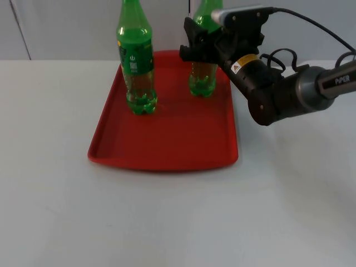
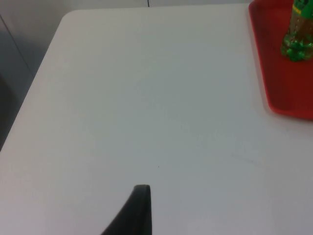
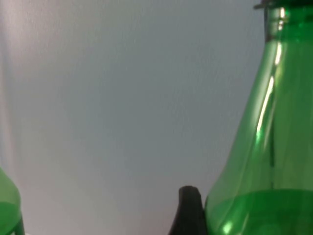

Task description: Place the bottle upright on the tray.

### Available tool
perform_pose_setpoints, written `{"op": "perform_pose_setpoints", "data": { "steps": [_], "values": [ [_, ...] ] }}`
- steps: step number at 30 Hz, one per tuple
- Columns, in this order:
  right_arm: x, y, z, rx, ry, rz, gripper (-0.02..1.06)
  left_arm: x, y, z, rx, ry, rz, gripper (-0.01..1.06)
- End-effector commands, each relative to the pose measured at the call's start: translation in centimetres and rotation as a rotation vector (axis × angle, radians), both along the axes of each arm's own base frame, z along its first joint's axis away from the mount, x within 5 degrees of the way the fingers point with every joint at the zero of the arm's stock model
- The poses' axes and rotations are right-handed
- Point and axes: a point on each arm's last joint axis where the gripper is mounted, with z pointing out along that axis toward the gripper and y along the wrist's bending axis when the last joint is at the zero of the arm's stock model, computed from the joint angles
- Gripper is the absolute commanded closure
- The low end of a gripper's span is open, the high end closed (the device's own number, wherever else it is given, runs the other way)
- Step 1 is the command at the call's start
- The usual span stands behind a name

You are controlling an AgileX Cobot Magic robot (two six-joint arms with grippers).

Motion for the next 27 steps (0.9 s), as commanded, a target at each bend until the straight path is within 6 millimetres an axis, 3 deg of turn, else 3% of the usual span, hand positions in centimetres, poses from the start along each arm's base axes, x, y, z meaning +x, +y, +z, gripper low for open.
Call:
{"op": "perform_pose_setpoints", "data": {
  "steps": [1,4,5,6,8,10,13,27],
  "values": [
    [0.14,-0.12,0.15,-0.008,-0.013,0.003,1.02,0.03,0.02,-0.02,0.002,-0.010,0.003,0.00],
    [0.14,-0.12,0.15,-0.008,-0.013,0.003,0.85,0.03,0.02,-0.02,0.002,-0.010,0.003,0.00],
    [0.14,-0.12,0.15,-0.008,-0.013,0.003,0.74,0.03,0.02,-0.02,0.002,-0.010,0.003,0.00],
    [0.14,-0.12,0.15,-0.008,-0.013,0.003,0.74,0.03,0.02,-0.02,0.002,-0.010,0.003,0.00],
    [0.14,-0.12,0.15,-0.008,-0.013,0.003,0.52,0.03,0.02,-0.02,0.002,-0.010,0.003,0.00],
    [0.15,-0.14,0.15,-0.006,-0.012,0.001,0.37,0.03,0.02,-0.02,0.002,-0.010,0.003,0.00],
    [0.18,-0.19,0.15,-0.002,-0.010,-0.005,0.28,0.03,0.02,-0.02,0.002,-0.010,0.003,0.00],
    [0.17,-0.20,0.17,0.000,-0.012,-0.005,0.26,0.03,0.02,-0.02,0.002,-0.010,0.003,0.00]
  ]
}}
